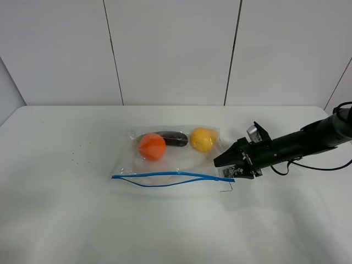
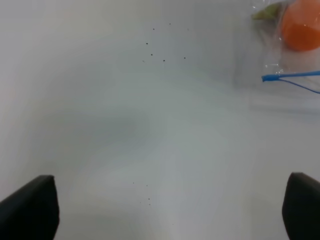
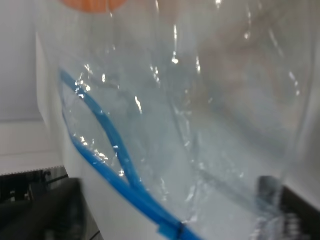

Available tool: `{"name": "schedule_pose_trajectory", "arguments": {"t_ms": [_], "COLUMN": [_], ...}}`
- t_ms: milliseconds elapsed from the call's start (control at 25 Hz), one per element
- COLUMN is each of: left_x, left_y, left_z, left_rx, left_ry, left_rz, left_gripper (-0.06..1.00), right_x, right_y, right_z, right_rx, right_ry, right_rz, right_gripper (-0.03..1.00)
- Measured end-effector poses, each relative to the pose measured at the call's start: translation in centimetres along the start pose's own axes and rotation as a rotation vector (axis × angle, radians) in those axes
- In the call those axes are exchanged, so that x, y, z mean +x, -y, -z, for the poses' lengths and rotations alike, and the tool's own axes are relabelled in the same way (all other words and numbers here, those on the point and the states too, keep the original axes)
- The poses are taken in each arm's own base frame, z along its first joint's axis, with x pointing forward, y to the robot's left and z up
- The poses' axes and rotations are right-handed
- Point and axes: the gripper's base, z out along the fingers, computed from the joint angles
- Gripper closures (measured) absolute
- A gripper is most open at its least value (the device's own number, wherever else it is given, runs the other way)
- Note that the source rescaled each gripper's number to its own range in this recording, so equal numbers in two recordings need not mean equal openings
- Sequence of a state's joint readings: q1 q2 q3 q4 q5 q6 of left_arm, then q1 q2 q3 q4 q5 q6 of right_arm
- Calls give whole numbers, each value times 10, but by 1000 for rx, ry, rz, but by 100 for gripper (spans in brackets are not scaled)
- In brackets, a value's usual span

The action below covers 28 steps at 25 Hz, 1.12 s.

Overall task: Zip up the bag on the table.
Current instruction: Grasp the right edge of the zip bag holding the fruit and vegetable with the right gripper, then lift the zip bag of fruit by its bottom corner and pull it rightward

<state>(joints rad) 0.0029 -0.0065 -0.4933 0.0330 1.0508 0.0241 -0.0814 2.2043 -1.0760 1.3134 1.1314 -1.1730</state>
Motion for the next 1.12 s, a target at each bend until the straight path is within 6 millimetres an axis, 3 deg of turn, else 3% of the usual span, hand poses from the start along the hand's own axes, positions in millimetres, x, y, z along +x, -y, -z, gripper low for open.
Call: {"name": "schedule_pose_trajectory", "arguments": {"t_ms": [160, 400, 640, 1120], "left_x": [0, 0, 0, 0], "left_y": [0, 0, 0, 0], "left_z": [0, 0, 0, 0], "left_rx": [0, 0, 0, 0], "left_ry": [0, 0, 0, 0], "left_rz": [0, 0, 0, 0], "left_gripper": [-6, -6, -6, -6], "right_x": [0, 0, 0, -1], "right_y": [0, 0, 1, 0], "right_z": [0, 0, 0, 0], "right_rx": [0, 1, 7, -5], "right_ry": [1, 1, 4, 12], "right_rz": [-9, -24, -25, -9], "right_gripper": [47, 55, 95, 97]}}
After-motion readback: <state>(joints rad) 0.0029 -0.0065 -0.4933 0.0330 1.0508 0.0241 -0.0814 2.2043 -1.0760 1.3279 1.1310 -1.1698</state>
